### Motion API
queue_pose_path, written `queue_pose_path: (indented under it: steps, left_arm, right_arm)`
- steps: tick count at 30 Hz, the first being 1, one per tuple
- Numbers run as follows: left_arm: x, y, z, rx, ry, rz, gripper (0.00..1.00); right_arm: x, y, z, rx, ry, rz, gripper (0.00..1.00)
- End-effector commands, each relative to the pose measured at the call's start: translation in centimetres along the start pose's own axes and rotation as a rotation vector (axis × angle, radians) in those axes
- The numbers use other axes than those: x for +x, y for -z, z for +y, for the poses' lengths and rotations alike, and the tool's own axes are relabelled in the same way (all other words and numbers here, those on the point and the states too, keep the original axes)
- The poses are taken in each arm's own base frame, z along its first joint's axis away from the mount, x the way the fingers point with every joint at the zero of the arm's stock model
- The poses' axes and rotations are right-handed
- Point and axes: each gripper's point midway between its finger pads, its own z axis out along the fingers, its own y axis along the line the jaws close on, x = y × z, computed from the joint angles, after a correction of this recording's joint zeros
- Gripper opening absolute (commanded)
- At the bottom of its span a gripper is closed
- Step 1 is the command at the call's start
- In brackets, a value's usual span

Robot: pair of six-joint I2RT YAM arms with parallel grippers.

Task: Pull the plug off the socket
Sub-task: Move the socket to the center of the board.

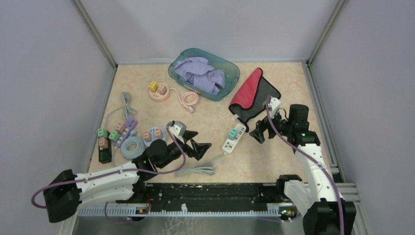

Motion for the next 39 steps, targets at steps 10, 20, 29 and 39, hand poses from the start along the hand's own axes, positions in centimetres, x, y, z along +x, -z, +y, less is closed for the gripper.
queue_pose_path:
  steps: [10, 20, 29, 39]
  left_arm:
    - [2.6, -2.9, 1.4, -0.144, 0.156, 0.097, 0.99]
    - [7.1, -7.2, 2.9, -0.361, 0.082, 0.421, 0.95]
    - [10.3, -9.9, -1.8, -0.187, -0.035, 0.535, 0.97]
    - [12.8, -10.9, -2.0, -0.184, -0.025, 0.578, 0.96]
  right_arm:
    - [-2.5, 0.4, -0.2, 0.010, 0.073, -0.062, 0.92]
    - [-2.6, 0.5, -0.4, 0.023, 0.072, -0.065, 0.92]
    - [-2.6, 0.5, -0.4, 0.026, 0.074, -0.065, 0.92]
    - [-2.7, 0.5, -0.3, 0.026, 0.077, -0.066, 0.92]
